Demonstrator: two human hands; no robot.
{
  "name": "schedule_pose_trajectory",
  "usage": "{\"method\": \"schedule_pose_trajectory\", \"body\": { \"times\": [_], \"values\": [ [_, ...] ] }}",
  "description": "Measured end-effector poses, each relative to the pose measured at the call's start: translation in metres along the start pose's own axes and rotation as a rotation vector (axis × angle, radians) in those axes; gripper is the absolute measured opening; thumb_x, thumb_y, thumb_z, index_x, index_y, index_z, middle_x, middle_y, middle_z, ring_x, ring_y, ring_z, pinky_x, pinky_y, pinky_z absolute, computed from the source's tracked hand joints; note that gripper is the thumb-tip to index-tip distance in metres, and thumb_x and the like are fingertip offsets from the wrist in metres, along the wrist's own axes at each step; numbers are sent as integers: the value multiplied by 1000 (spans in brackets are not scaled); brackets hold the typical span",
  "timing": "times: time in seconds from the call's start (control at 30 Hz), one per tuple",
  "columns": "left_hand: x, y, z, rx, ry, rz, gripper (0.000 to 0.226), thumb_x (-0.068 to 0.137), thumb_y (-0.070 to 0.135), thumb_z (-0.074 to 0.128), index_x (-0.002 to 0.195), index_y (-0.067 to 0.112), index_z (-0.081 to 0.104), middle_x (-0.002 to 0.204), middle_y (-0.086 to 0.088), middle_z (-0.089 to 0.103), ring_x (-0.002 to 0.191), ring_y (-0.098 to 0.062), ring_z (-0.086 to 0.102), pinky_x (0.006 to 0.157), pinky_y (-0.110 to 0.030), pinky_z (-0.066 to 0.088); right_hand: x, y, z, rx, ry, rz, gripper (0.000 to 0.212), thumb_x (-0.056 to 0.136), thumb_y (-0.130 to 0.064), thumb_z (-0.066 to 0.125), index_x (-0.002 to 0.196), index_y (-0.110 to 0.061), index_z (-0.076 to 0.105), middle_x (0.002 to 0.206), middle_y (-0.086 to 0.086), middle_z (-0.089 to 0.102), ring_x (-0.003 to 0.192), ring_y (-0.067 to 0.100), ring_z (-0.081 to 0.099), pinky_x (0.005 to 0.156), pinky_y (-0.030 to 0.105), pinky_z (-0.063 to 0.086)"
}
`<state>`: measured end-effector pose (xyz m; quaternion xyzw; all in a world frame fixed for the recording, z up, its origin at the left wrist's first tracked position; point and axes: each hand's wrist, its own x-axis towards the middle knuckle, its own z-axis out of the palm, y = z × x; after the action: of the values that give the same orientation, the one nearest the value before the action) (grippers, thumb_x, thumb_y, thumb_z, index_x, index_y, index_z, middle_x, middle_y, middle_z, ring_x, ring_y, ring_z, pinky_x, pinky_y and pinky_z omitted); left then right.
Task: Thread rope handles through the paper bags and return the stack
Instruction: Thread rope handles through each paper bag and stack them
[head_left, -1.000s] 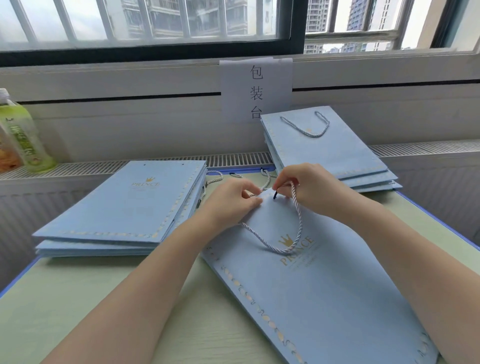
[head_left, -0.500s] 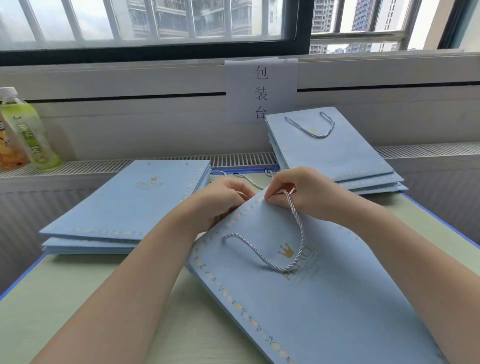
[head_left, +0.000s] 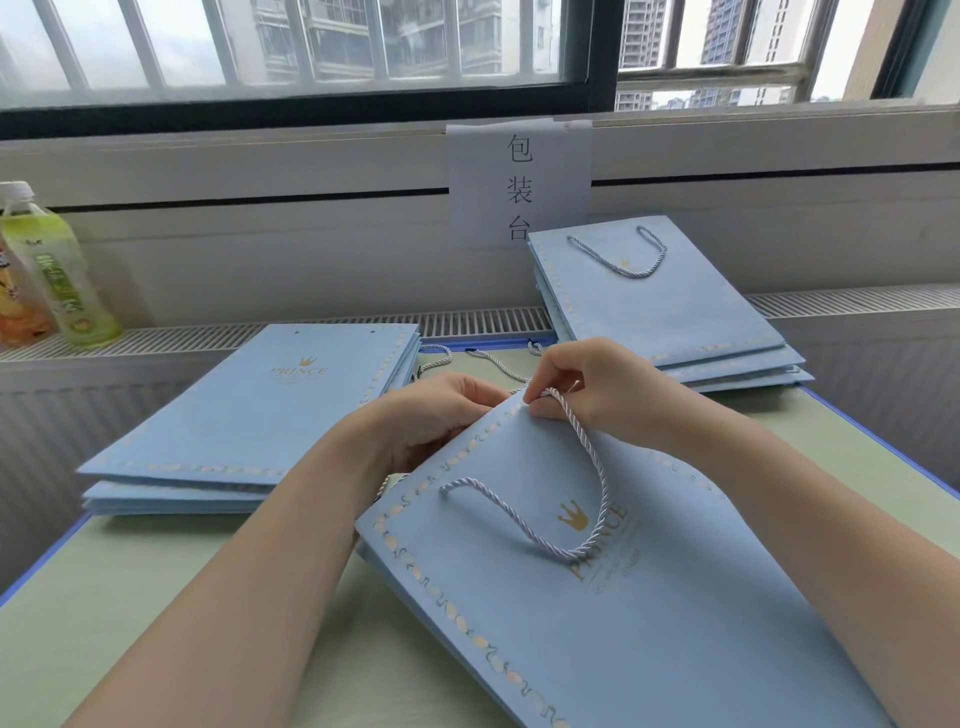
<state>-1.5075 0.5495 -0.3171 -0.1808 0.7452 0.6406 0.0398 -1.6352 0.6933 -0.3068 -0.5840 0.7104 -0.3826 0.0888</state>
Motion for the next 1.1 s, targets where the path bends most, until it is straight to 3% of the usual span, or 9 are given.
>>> {"method": "schedule_pose_trajectory", "body": {
  "times": [0.13, 0.3, 0.4, 0.5, 0.63, 0.77, 0.87, 0.97, 1.1],
  "values": [
    [-1, 1, 2, -10, -31, -4, 23, 91, 6, 58, 112, 6, 67, 98, -19, 65, 63, -19, 63, 56, -26, 53, -1, -4, 1, 39, -28, -21, 12, 80, -8, 71, 77, -19, 68, 68, -9, 64, 59, 1, 52, 64, 15, 42],
    [-7, 9, 5, 15, 4, -30, 28, 92, -4, 47, 112, 2, 65, 83, -11, 68, 57, -16, 63, 50, -23, 52, -1, -3, 0, 63, -16, 1, 6, 86, -17, 67, 80, -19, 64, 79, 4, 68, 70, 15, 58, 72, 32, 48],
    [-9, 12, 9, 12, 62, -36, 25, 92, -1, 48, 103, 8, 69, 82, -10, 69, 60, -18, 64, 54, -24, 54, -2, -4, -3, 133, 13, -11, 14, 88, -11, 63, 78, -21, 61, 73, 0, 64, 67, 10, 55, 69, 28, 46],
    [-11, 14, 12, 109, 167, -10, 23, 96, 22, 53, 82, 11, 68, 71, -6, 66, 51, -12, 61, 50, -19, 49, -3, -7, -5, 273, 68, -16, 11, 89, -4, 60, 83, -14, 60, 67, -3, 58, 61, 7, 52, 63, 18, 45],
    [-13, 14, 4, 105, 108, 55, 45, 85, 49, 53, 92, 7, 69, 85, -11, 69, 69, -21, 63, 64, -28, 50, -2, -11, -9, 445, 222, -30, 11, 90, -3, 58, 84, -12, 60, 62, -6, 54, 56, 4, 49, 57, 14, 41],
    [-20, 13, -1, 123, -18, 108, 24, 82, 34, 62, 87, 14, 73, 90, -7, 70, 74, -18, 65, 70, -29, 52, -1, -8, -18, 548, 365, -8, 16, 91, -2, 56, 84, -15, 63, 59, -11, 57, 60, 8, 49, 62, 18, 43],
    [-22, 13, -5, 56, 128, 146, 13, 90, 25, 59, 79, 20, 64, 69, 9, 69, 61, -7, 65, 58, -19, 52, -1, -5, -23, 547, 409, -5, 22, 80, -2, 51, 82, -20, 63, 73, -8, 60, 69, 9, 53, 68, 21, 44],
    [-23, 16, -13, -14, 165, 201, 15, 90, 19, 58, 76, 19, 53, 62, 5, 60, 52, -10, 57, 47, -18, 46, -2, -5, -24, 388, 534, -37, 29, 68, -4, 36, 80, -23, 55, 80, -5, 56, 70, 8, 52, 69, 24, 43],
    [-18, 20, -26, -6, 260, 276, 16, 89, 5, 58, 78, 15, 51, 63, 2, 61, 50, -6, 58, 48, -14, 46, -1, -7, -20, 168, 514, -104, 39, 81, 9, 37, 81, -26, 53, 81, -8, 57, 71, 19, 52, 68, 29, 44]
  ]
}}
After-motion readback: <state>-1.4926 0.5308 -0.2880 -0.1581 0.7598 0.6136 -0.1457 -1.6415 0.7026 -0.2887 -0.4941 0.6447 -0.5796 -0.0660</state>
